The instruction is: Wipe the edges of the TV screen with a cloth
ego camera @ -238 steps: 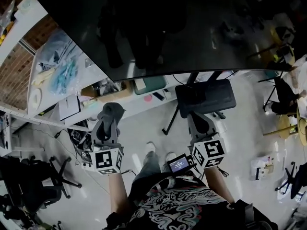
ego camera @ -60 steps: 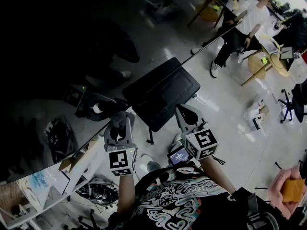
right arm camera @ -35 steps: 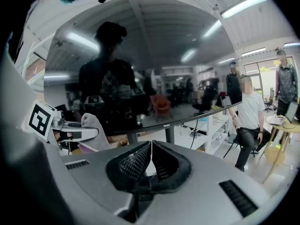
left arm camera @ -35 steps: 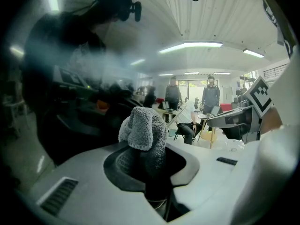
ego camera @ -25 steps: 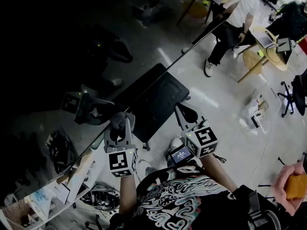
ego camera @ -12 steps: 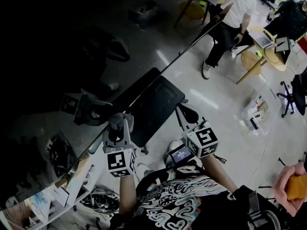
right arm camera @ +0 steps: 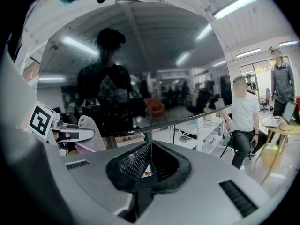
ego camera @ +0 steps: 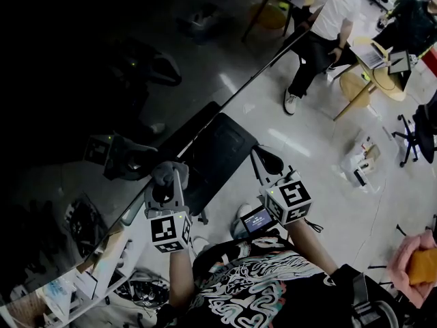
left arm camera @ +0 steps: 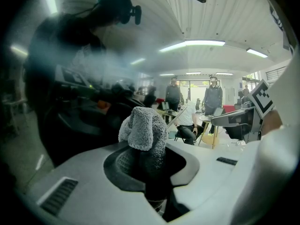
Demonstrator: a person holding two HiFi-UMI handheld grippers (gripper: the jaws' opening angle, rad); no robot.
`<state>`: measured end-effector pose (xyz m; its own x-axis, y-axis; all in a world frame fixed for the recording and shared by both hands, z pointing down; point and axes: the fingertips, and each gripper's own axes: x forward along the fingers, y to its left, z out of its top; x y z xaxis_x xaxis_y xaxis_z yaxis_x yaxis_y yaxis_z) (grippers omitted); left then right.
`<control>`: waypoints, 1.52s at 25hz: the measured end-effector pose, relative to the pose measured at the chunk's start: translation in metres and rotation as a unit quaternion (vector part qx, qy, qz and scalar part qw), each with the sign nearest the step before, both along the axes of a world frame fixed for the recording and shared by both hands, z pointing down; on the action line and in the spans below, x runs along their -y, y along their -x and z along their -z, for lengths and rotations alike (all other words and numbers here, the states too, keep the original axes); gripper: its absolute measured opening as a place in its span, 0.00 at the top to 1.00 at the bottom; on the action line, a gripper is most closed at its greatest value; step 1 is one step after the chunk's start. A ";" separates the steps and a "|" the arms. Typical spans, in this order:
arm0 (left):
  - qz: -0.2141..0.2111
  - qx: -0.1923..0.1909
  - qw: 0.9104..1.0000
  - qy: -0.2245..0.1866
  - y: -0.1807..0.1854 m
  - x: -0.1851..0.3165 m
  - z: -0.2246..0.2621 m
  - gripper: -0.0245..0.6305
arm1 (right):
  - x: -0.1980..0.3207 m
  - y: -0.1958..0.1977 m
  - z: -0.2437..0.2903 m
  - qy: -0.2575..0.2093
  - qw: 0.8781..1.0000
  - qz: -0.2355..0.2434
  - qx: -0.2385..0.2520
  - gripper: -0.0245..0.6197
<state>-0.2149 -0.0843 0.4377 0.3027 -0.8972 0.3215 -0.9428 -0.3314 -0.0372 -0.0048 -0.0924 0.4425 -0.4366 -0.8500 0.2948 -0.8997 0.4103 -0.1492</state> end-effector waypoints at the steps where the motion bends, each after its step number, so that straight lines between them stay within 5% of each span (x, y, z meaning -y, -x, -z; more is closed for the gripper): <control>1: 0.000 -0.001 1.000 -0.001 -0.002 0.001 0.000 0.85 | 0.000 -0.003 0.000 -0.001 1.000 -0.002 0.000 0.92; 38: -0.004 -0.002 1.000 0.007 -0.076 0.051 -0.001 0.85 | 0.039 -0.092 0.011 -0.018 1.000 -0.024 0.010 0.92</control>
